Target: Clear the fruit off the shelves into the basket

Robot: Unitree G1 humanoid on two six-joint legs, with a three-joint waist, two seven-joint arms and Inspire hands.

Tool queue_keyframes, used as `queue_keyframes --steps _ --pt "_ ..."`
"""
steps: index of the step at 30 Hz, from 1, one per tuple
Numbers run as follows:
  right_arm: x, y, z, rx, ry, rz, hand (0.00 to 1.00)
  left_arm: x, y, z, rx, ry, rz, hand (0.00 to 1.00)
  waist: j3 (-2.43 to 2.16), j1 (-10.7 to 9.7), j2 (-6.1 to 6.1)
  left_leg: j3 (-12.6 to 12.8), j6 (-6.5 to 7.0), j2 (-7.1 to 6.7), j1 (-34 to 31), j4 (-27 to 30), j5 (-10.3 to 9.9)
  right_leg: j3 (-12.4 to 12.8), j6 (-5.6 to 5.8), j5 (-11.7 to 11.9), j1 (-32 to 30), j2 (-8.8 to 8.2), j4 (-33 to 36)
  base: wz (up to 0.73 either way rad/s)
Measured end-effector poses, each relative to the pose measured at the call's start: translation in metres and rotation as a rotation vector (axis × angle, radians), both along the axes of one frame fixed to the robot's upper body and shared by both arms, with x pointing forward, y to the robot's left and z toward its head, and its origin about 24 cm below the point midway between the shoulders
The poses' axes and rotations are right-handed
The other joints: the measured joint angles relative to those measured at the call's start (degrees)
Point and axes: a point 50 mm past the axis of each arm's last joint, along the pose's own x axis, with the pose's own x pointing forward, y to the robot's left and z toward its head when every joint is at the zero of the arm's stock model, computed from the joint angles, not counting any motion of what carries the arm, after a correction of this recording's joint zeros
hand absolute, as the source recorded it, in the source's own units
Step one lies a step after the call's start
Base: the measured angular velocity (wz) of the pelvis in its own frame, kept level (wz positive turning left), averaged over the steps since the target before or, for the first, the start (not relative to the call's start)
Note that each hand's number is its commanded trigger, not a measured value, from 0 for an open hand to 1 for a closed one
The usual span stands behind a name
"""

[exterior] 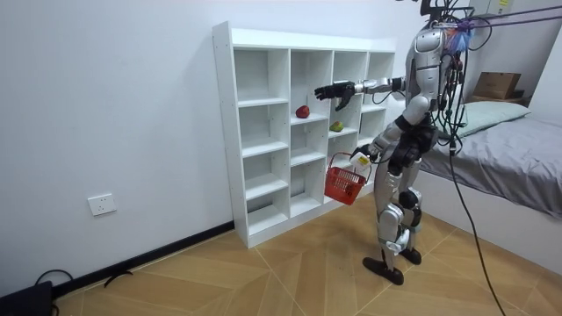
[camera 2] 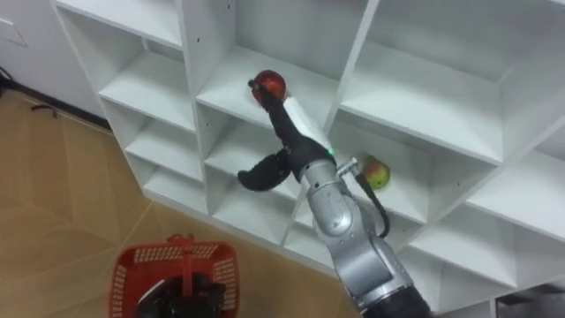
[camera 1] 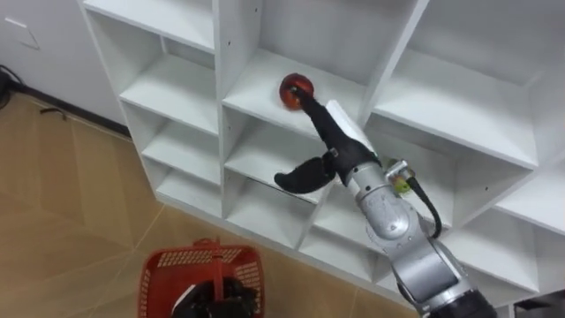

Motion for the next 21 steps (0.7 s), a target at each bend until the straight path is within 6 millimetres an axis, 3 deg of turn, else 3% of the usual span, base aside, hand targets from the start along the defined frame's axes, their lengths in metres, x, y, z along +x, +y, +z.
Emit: queue_keyframes --steps 5,12,16,18,21 --pt "0.009 0.001 0.016 -0.011 -0.075 -0.015 0.0 0.001 0.003 0.001 0.009 -0.011 0.003 1.0 0.05 0.8 -0.74 0.0 0.0 -0.01 0.0 -0.1 0.0 -0.3 0.0 0.0 0.0 -0.02 0.0 0.0" --pt "0.011 -0.002 0.019 -0.025 -0.082 -0.016 0.0 0.002 0.004 0.001 0.003 -0.017 0.019 1.0 -0.01 1.5 -0.9 0.1 -0.03 0.06 0.2 -0.2 0.0 0.0 0.02 0.0 0.1 0.05 -0.1 -0.01" --pt "0.024 -0.001 0.039 -0.056 -0.133 -0.023 0.0 0.003 0.008 0.001 0.005 -0.016 0.045 1.0 0.06 1.5 -1.58 0.2 -0.14 0.08 0.4 -0.2 0.1 0.7 0.01 0.0 0.2 0.14 -0.1 -0.02" --pt "0.029 -0.001 0.049 -0.079 -0.171 -0.024 0.0 0.003 0.011 0.002 0.007 -0.018 0.062 1.0 0.3 1.5 -2.11 0.1 -0.16 0.1 0.9 -0.2 0.1 0.4 0.02 0.0 0.8 0.17 -0.2 0.0" --pt "0.033 0.001 0.059 -0.099 -0.208 -0.022 0.0 0.003 0.015 0.002 0.015 -0.017 0.07 1.0 0.2 1.7 -2.68 -0.1 -0.17 0.07 1.2 -0.5 0.1 0.0 0.02 0.0 1.2 0.15 -0.2 0.04"
